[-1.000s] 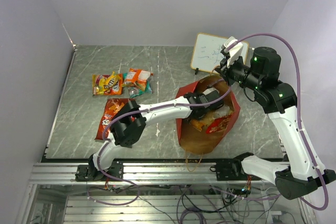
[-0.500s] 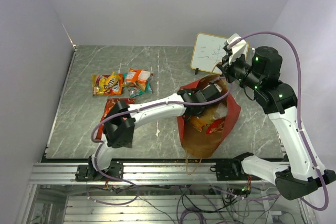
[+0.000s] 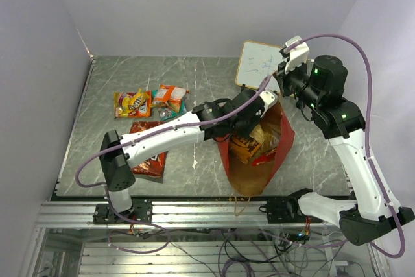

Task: Take the snacks out of the paper bag

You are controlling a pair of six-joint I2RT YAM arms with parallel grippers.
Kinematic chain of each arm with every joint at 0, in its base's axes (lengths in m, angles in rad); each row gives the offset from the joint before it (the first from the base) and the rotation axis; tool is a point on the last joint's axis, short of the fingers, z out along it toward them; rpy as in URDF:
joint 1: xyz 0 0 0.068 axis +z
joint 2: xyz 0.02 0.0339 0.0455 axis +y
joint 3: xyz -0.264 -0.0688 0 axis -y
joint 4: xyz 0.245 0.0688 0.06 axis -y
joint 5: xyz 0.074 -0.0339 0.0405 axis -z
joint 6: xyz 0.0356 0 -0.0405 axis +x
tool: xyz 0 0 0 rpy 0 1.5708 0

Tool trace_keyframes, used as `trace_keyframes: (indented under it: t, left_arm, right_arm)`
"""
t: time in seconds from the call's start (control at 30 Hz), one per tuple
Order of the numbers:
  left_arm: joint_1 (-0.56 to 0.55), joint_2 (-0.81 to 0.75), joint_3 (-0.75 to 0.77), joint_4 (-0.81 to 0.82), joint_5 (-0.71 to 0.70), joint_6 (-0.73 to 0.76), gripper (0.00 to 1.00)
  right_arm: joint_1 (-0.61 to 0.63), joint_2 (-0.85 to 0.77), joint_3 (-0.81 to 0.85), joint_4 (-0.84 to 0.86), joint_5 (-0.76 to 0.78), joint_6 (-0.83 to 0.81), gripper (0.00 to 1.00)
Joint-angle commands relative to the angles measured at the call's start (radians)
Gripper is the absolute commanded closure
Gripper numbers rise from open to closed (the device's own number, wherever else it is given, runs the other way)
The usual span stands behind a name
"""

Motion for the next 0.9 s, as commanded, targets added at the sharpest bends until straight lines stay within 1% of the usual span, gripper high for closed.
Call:
trace_keyframes:
  t: [0.0, 0.23, 0.47, 0.63, 0.73, 0.87]
  left_arm:
    - [-0.001, -0.083, 0.049, 0.049, 0.066, 0.023, 0.93]
    - [-0.001, -0.144, 0.113, 0.070, 0.051, 0.013, 0.93]
    - [-0.001, -0.159, 0.247, 0.077, 0.038, 0.013, 0.93]
    - [0.003, -0.171, 0.339, 0.079, 0.027, -0.013, 0.93]
    - [0.005, -0.174, 0.399, 0.058, 0.002, -0.037, 0.93]
    - [0.005, -0.189, 0.475, 0.026, -0.064, -0.068, 0.93]
  right_arm:
    - [0.000, 0.004, 0.002, 0.097, 0.070, 0.030, 1.00]
    - [0.000, 0.007, -0.004, 0.099, 0.083, 0.025, 1.00]
    - [0.000, 0.001, -0.012, 0.096, 0.084, 0.020, 1.00]
    - [0.000, -0.004, -0.019, 0.095, 0.089, 0.016, 1.00]
    - [0.000, -0.004, -0.019, 0.095, 0.099, 0.012, 1.00]
    - [0.000, -0.002, -0.018, 0.098, 0.128, 0.022, 1.00]
